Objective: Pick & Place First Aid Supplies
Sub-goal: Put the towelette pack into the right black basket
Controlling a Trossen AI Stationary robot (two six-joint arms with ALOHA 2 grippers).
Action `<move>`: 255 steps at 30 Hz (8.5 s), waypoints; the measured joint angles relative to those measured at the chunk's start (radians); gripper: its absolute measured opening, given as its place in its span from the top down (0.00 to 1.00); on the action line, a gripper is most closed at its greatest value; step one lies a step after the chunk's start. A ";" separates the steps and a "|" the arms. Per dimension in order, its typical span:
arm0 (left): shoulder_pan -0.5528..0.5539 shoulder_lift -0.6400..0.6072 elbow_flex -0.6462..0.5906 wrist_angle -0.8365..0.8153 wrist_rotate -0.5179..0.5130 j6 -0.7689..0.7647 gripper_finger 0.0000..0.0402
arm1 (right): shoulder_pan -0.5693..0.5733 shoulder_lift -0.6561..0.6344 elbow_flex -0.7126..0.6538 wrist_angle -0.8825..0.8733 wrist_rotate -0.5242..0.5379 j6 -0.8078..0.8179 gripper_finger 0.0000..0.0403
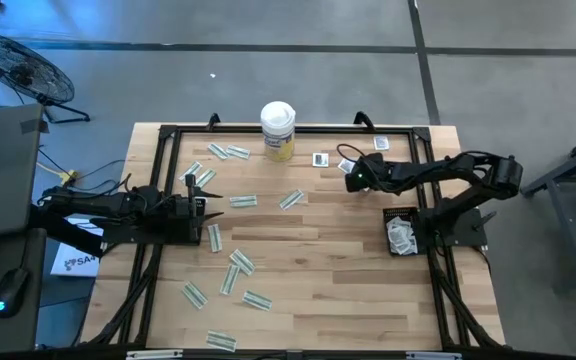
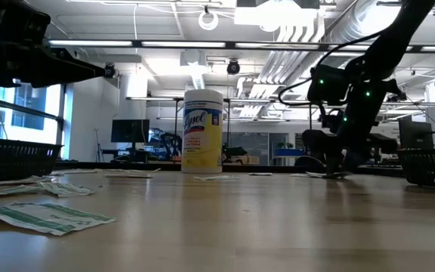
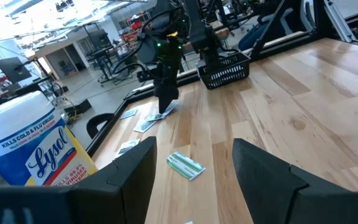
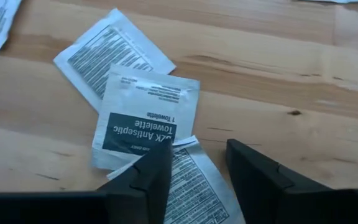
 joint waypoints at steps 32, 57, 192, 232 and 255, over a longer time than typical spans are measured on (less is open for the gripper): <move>0.000 0.000 0.000 0.000 0.000 0.000 0.49 | 0.053 0.006 0.150 -0.298 0.094 0.024 0.99; 0.000 0.000 0.000 0.000 0.000 0.000 0.49 | -0.067 -0.003 0.066 -0.279 -0.081 0.146 0.65; 0.000 0.000 0.000 0.000 0.000 0.000 0.49 | 0.134 0.287 0.238 -0.146 0.244 0.257 0.85; 0.000 0.000 0.000 0.000 0.000 0.000 0.49 | 0.478 -0.359 0.305 -0.808 -0.143 0.284 1.00; 0.000 0.000 0.000 0.000 0.000 0.000 0.49 | 0.714 -0.233 0.180 -0.963 -0.269 0.516 0.98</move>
